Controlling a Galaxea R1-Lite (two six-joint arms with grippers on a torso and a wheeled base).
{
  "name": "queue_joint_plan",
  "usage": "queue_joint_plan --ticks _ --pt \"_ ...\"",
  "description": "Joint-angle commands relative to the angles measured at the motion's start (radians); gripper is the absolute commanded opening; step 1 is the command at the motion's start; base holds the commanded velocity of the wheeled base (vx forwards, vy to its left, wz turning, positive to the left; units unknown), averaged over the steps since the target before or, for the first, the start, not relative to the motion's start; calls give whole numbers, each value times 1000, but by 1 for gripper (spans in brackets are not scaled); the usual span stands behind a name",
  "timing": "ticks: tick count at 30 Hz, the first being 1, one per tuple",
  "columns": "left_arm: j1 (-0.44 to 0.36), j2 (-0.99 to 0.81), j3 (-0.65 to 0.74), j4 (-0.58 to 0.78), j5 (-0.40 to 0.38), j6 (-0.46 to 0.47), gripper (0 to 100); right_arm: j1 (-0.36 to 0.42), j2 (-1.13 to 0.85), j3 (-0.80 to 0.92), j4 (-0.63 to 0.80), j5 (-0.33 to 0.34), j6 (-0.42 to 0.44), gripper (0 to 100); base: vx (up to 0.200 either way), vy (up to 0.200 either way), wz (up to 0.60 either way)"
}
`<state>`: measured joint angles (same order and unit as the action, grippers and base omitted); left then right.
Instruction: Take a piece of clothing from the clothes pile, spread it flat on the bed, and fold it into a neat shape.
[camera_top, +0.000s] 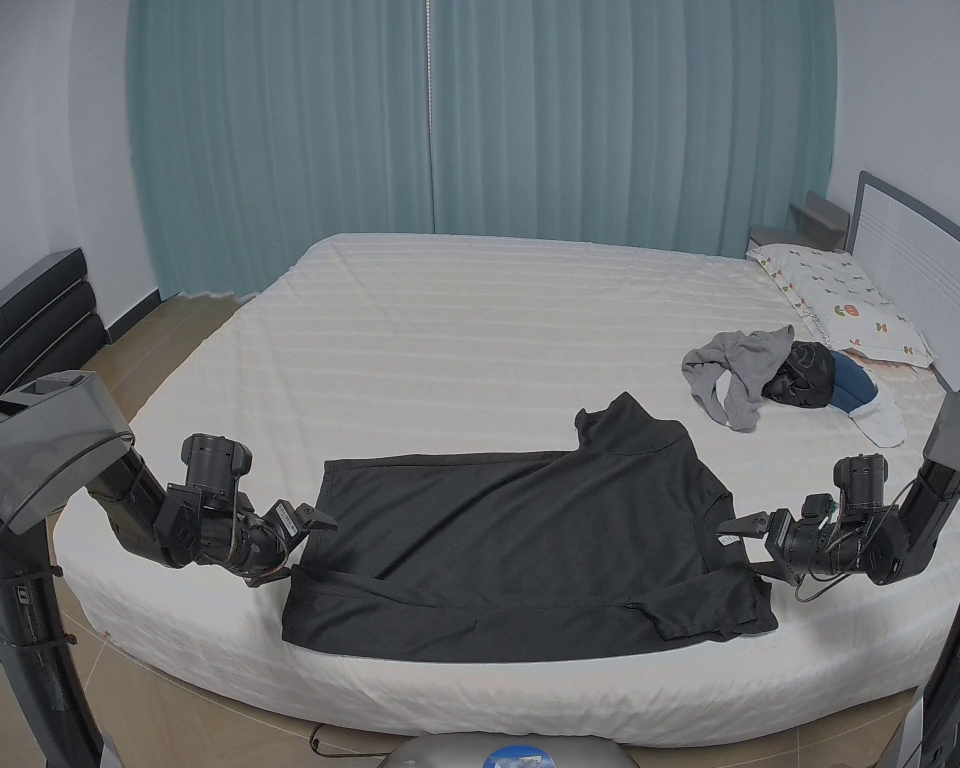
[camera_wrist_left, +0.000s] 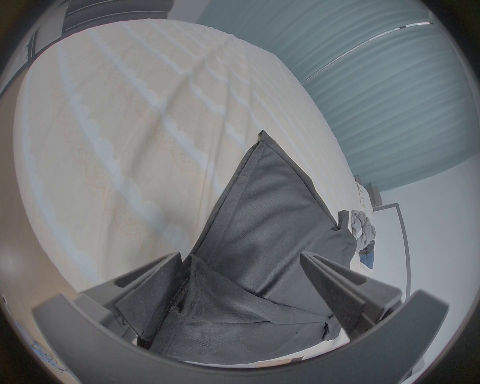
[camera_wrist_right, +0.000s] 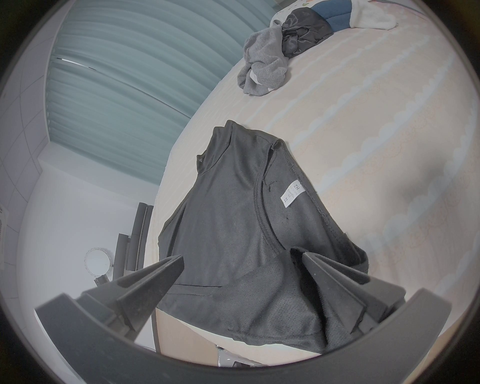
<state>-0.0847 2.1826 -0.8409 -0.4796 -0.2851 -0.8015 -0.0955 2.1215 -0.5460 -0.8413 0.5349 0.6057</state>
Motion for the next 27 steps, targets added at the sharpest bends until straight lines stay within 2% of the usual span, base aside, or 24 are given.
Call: queue_joint_plan --ticks 1,5,6,23,27 --pt "-7 8 -3 -1 0 1 100 0 2 0 -1 0 0 100 0 0 0" --pt "-15 10 -3 -1 1 1 100 -1 2 0 -1 0 0 100 0 0 0" --pt "-15 10 -1 -1 1 -1 0 -1 2 -2 -1 0 0 100 0 0 0" --pt "-1 -52 82 3 32 -4 0 -20 -14 4 -7 -3 0 100 0 0 0" --pt "-1 -101 86 6 32 -28 0 -23 -18 20 -9 -7 -43 100 0 0 0"
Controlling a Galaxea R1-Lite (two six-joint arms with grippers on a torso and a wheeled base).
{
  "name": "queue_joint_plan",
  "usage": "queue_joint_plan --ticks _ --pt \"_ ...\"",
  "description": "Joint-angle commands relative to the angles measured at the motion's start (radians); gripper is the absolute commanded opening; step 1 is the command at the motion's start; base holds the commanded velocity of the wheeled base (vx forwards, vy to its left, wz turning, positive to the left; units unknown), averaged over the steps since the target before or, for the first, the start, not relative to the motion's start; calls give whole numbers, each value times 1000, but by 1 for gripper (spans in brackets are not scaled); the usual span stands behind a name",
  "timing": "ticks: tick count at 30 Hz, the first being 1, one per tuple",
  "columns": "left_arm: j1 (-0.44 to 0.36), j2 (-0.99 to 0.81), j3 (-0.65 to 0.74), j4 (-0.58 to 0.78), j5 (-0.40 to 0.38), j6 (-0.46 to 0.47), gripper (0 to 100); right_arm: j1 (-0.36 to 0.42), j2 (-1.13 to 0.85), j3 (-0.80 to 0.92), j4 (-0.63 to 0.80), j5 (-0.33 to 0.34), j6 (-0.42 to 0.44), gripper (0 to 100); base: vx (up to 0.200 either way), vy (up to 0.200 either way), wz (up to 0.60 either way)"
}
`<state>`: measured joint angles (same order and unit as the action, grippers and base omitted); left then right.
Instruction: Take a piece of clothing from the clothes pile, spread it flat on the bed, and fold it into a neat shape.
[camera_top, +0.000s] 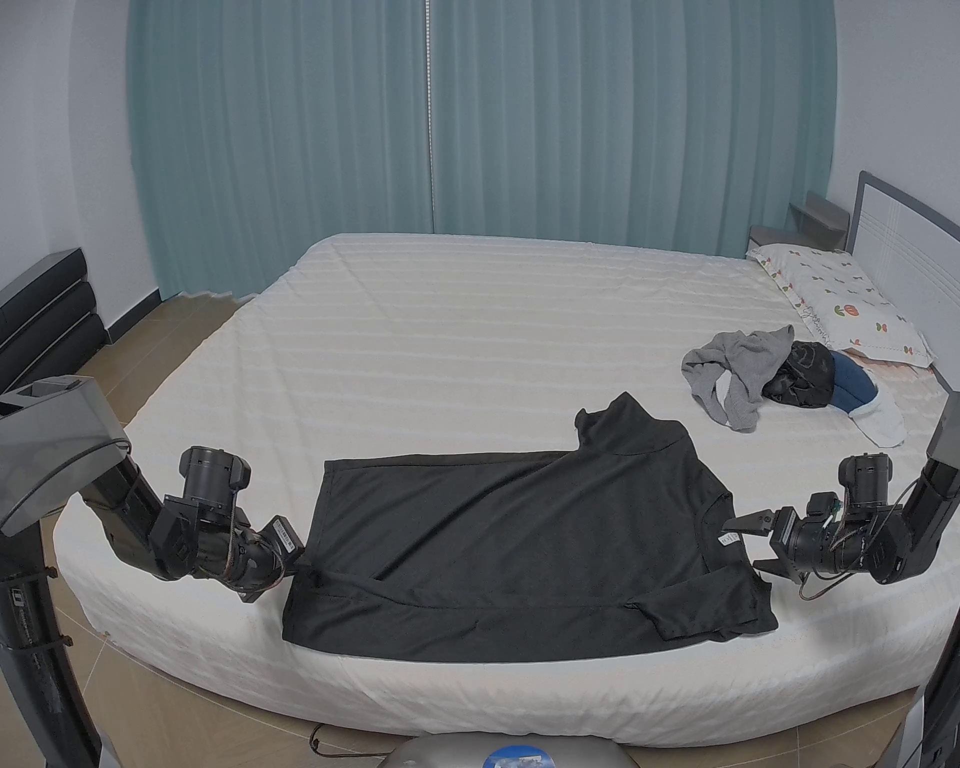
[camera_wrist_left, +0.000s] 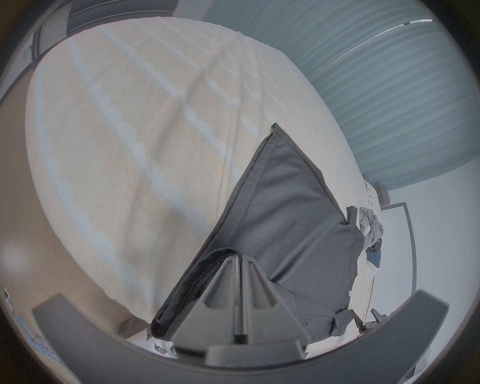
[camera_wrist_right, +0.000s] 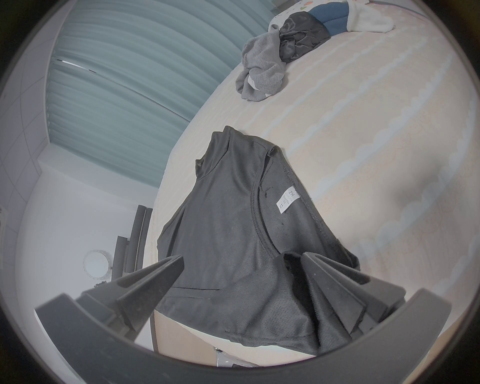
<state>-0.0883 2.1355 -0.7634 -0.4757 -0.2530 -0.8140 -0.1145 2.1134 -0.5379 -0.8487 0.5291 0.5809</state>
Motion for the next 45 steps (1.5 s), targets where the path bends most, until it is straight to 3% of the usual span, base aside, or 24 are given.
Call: queue_joint_plan --ticks 1,4,23,32,33,45 --pt "1 -60 9 2 1 -27 0 -4 -10 13 -6 -1 -26 100 0 0 0" --pt "4 -101 19 8 4 -66 0 -1 -4 24 -36 0 -65 100 0 0 0" --pt "25 -172 82 8 -6 -73 0 30 120 -42 -30 3 -271 100 0 0 0" --pt "21 -171 85 8 -8 -73 0 32 145 -51 -27 11 -294 100 0 0 0" --pt "21 -169 85 8 -8 -73 0 30 145 -47 -27 20 -297 0 0 0 0" --pt "21 -178 87 8 -8 -73 0 10 132 -28 -24 38 -308 0 0 0 0"
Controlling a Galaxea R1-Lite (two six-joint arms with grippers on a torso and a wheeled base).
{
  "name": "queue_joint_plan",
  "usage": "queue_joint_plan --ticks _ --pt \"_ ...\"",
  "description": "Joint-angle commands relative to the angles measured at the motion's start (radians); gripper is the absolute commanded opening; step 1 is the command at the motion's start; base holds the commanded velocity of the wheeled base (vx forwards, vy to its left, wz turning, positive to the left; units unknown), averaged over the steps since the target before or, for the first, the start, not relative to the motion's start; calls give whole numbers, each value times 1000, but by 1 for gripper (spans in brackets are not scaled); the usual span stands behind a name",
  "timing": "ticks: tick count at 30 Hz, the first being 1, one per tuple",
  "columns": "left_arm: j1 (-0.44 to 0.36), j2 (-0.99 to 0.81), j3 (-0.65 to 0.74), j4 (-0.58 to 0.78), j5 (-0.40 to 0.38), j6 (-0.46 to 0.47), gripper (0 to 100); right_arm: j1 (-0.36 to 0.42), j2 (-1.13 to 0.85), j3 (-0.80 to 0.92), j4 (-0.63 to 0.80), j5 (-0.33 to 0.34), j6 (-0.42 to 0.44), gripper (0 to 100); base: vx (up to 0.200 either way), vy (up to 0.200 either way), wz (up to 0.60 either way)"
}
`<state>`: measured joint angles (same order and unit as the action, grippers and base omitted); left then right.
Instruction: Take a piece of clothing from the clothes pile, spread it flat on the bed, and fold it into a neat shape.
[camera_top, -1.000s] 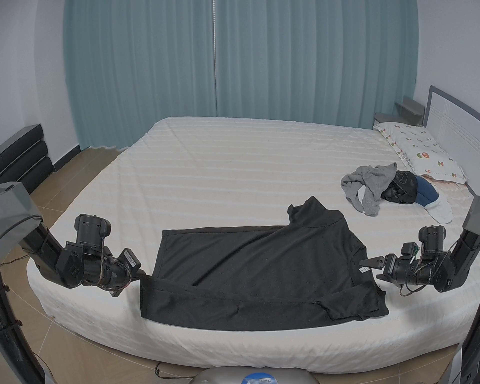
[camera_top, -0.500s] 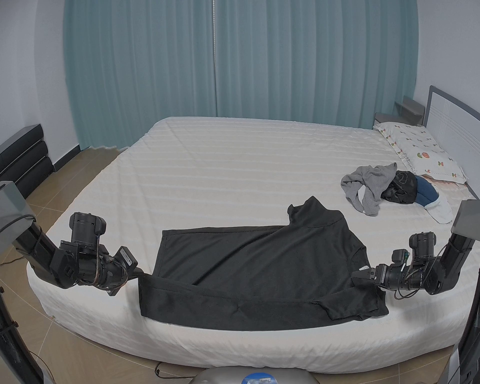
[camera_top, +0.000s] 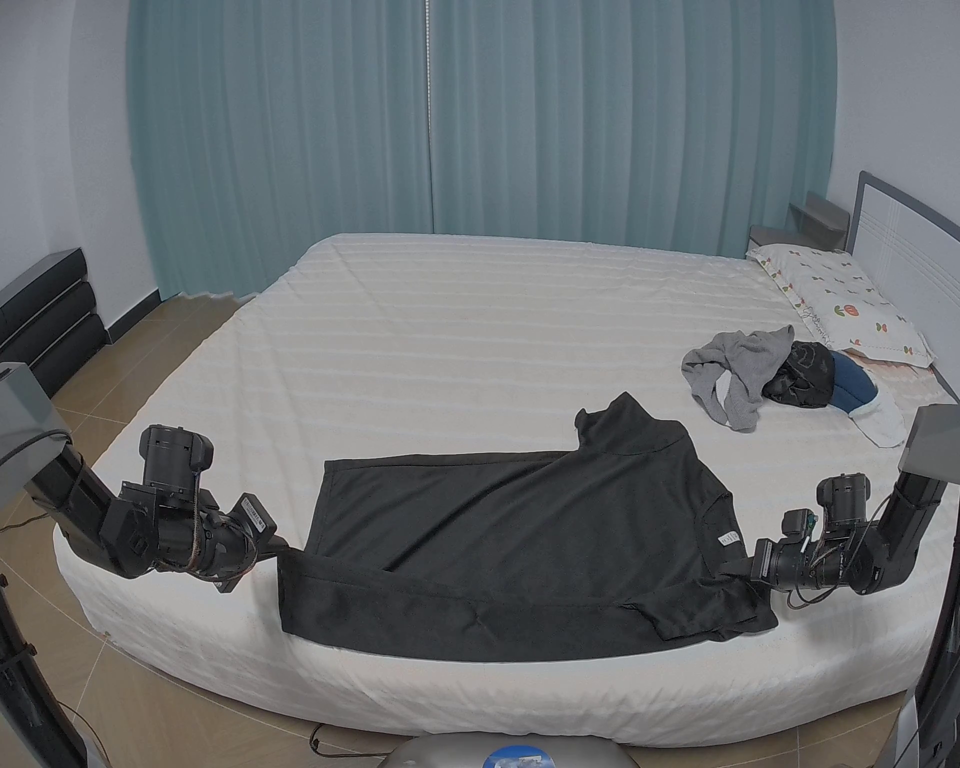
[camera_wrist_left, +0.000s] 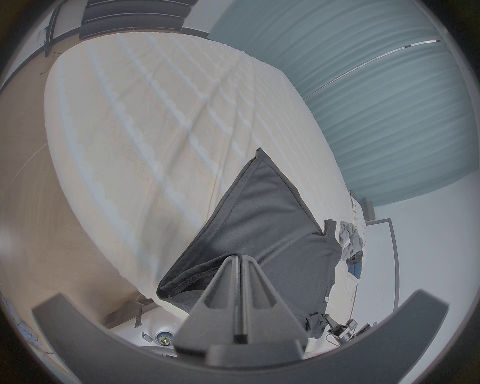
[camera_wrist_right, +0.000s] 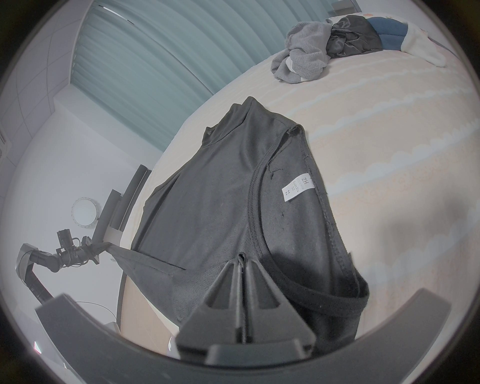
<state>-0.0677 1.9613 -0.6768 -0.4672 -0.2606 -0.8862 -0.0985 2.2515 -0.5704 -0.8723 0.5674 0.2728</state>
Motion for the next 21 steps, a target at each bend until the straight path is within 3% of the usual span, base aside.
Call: queue_joint_plan --ticks 1,8,21 --pt "0 -4 0 -1 1 0 0 -9 -7 6 0 0 0 0 0 0 0" --pt "0 -22 6 1 1 0 0 -43 -66 27 -2 8 -1 0 0 0 0" --pt "22 -96 31 -1 8 0 0 -119 -260 196 -13 114 -1 0 0 0 0"
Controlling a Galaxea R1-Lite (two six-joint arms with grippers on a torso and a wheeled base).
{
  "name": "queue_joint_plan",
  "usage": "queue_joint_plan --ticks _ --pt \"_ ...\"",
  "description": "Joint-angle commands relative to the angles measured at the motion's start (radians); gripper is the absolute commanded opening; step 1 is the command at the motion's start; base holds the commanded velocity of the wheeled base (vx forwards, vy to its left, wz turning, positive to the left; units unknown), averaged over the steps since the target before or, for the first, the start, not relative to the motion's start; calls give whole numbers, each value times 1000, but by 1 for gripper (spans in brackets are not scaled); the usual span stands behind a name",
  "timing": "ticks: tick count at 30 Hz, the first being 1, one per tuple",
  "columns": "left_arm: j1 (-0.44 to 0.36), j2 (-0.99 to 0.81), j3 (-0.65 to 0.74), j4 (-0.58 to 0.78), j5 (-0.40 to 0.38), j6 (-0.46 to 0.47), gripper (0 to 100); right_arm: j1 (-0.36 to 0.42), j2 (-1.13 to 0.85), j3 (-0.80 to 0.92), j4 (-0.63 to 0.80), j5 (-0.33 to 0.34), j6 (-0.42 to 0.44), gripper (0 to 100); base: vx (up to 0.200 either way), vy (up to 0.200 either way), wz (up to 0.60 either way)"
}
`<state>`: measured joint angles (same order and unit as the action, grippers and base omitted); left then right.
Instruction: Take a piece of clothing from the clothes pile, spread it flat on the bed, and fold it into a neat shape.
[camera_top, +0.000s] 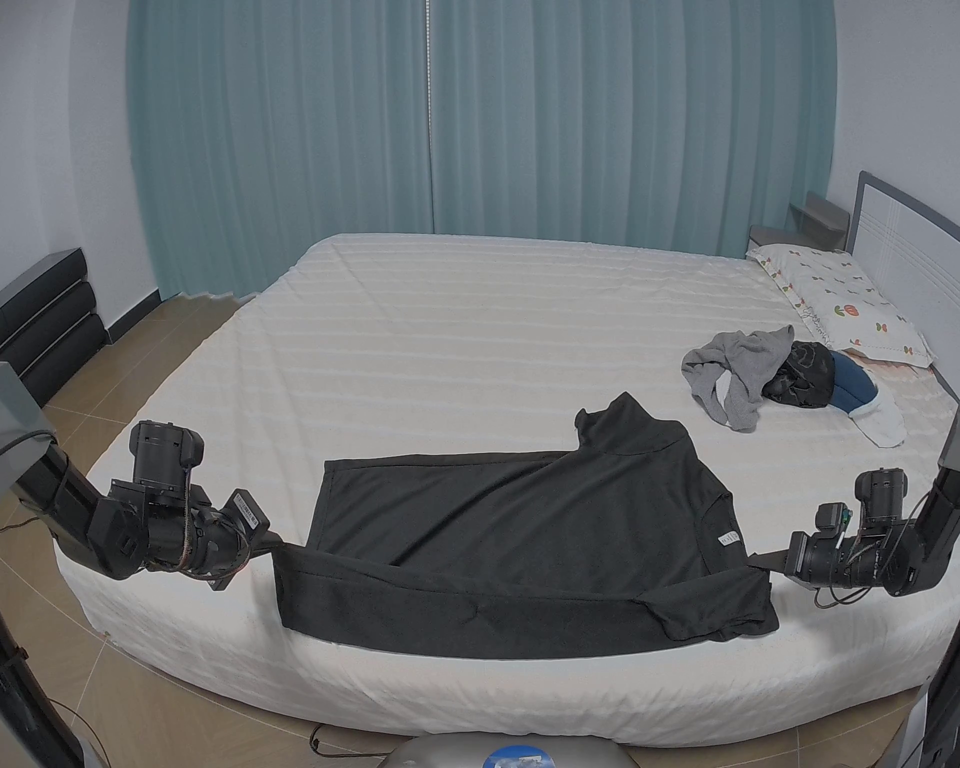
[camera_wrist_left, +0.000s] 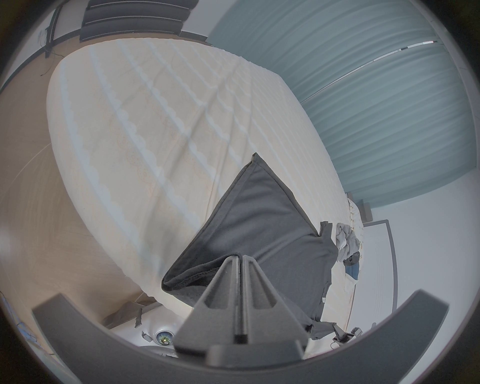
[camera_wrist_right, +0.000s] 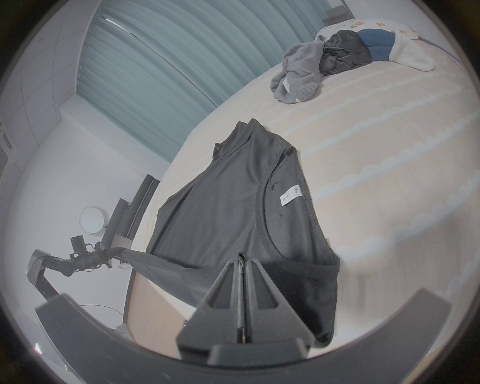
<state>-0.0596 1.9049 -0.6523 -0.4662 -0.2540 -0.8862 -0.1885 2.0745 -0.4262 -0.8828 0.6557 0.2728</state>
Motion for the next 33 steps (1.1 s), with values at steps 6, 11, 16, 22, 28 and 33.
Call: queue_joint_plan --ticks 6,11,16,22,28,33 --pt "17 -86 20 1 1 0 0 -75 -182 98 -2 58 2 0 0 0 0" --pt "18 -104 23 3 2 0 0 -103 -255 122 5 79 8 0 0 0 0" --pt "44 -155 28 6 -10 0 0 -114 -290 144 4 79 6 0 0 0 0" --pt "43 -176 56 3 -8 6 0 -114 -292 158 5 76 -1 0 0 0 0" --pt "37 -176 72 60 -10 27 0 -118 -306 196 8 76 -7 0 0 0 0" --pt "20 -173 60 153 -10 56 0 -126 -321 211 10 76 -9 0 0 0 0"
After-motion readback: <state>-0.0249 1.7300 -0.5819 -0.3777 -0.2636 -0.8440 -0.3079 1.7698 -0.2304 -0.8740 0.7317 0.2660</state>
